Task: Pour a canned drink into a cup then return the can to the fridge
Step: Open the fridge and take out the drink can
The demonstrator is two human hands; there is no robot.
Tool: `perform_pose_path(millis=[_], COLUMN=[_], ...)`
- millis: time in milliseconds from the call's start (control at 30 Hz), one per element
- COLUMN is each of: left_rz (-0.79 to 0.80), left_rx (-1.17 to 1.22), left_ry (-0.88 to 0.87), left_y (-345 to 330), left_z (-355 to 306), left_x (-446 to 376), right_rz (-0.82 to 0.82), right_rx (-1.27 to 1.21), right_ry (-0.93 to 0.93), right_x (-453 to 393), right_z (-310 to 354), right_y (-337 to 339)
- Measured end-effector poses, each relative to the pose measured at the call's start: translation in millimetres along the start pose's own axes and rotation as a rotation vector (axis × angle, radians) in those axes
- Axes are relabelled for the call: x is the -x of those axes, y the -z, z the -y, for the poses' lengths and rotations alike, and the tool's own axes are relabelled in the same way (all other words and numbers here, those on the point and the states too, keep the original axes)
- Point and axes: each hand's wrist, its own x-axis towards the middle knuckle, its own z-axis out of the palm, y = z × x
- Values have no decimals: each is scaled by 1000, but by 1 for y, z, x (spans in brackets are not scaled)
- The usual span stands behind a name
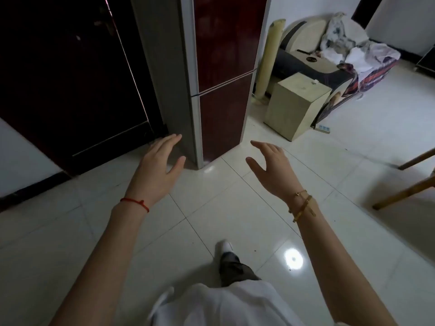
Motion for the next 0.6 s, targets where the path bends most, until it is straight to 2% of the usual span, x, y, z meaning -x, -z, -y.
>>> perform_pose_path(millis=[233, 600], left_rz=[-35, -102], left_rx=[-9, -46], left_ry=[74, 121], left_y=[-19, -15], left_z=[38, 72], left_x=[-91, -270], right_rz=[41, 52], right_rx=[-39, -94], right_ry=[31, 90], right_x=[-109, -311], right_z=[-17, -19], right_y=[-28, -26])
